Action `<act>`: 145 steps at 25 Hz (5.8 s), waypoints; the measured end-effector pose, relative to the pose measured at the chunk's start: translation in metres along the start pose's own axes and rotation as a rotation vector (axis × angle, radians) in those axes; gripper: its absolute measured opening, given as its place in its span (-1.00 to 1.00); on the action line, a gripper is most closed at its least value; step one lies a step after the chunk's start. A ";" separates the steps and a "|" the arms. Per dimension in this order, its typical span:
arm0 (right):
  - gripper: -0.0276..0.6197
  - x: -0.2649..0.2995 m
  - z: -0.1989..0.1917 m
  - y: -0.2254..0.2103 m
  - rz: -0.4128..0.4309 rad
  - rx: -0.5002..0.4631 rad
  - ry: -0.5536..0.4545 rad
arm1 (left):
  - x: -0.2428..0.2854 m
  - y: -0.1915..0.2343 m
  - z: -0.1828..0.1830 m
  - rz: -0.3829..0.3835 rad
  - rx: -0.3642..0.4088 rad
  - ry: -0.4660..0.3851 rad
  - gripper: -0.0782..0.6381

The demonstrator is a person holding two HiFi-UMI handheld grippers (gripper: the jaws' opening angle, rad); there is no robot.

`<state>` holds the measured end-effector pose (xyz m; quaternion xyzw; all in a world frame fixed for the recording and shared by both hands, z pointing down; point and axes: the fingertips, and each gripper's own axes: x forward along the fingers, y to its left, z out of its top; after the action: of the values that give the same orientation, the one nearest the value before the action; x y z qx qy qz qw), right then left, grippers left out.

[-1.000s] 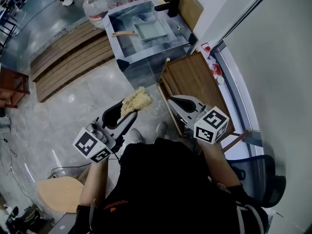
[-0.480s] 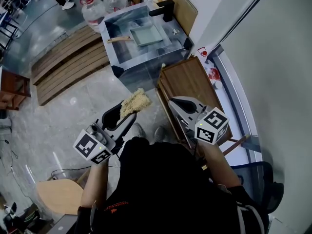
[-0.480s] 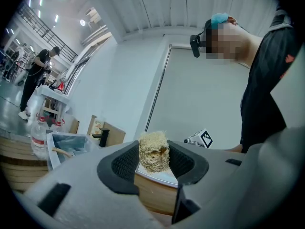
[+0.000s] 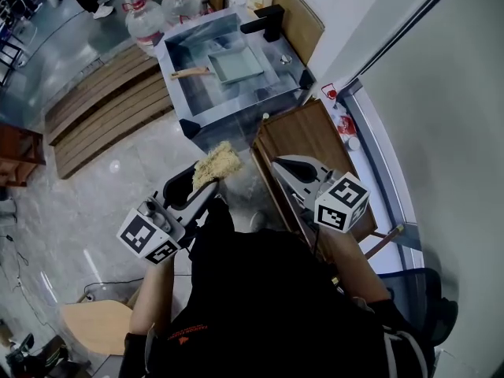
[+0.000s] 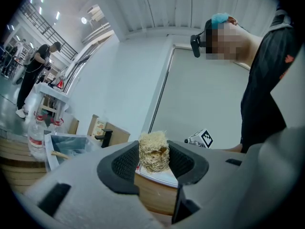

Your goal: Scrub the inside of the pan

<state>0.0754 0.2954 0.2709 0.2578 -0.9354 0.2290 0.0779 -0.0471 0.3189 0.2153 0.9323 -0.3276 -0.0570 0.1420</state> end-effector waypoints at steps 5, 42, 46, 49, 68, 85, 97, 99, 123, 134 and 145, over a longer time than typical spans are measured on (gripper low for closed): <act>-0.90 0.047 0.015 -0.022 -0.034 0.030 0.003 | 0.007 0.056 0.011 -0.025 -0.009 0.007 -0.28; -0.90 0.278 0.103 -0.138 -0.234 0.123 0.065 | 0.060 0.357 0.052 -0.176 -0.067 0.129 -0.28; -0.90 0.277 0.103 -0.157 -0.207 0.141 0.061 | 0.084 0.364 0.044 -0.162 -0.050 0.175 -0.28; -0.90 0.275 0.101 -0.177 -0.186 0.153 0.064 | 0.107 0.368 0.036 -0.153 -0.035 0.212 -0.28; -0.90 0.266 0.073 -0.306 -0.060 0.243 0.116 | 0.252 0.429 -0.067 -0.100 0.120 0.643 -0.28; -0.90 0.265 0.042 -0.331 -0.022 0.361 0.102 | 0.285 0.469 -0.167 -0.177 0.313 1.125 -0.28; -0.90 0.259 0.024 -0.341 -0.026 0.416 0.093 | 0.284 0.484 -0.213 -0.215 0.419 1.365 -0.28; -0.90 0.258 0.022 -0.341 -0.027 0.421 0.092 | 0.282 0.486 -0.217 -0.211 0.430 1.383 -0.28; -0.90 0.247 0.015 -0.331 -0.025 0.436 0.083 | 0.268 0.438 -0.239 -0.309 0.445 1.472 -0.28; -0.90 0.239 0.008 -0.323 -0.022 0.433 0.083 | 0.262 0.406 -0.247 -0.346 0.422 1.466 -0.28; -0.90 0.239 0.012 -0.330 -0.025 0.427 0.092 | 0.279 0.425 -0.232 -0.287 0.431 1.408 -0.28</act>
<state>0.0420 -0.0684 0.4516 0.2695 -0.8578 0.4325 0.0668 -0.0358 -0.1198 0.5610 0.7890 -0.0385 0.6007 0.1235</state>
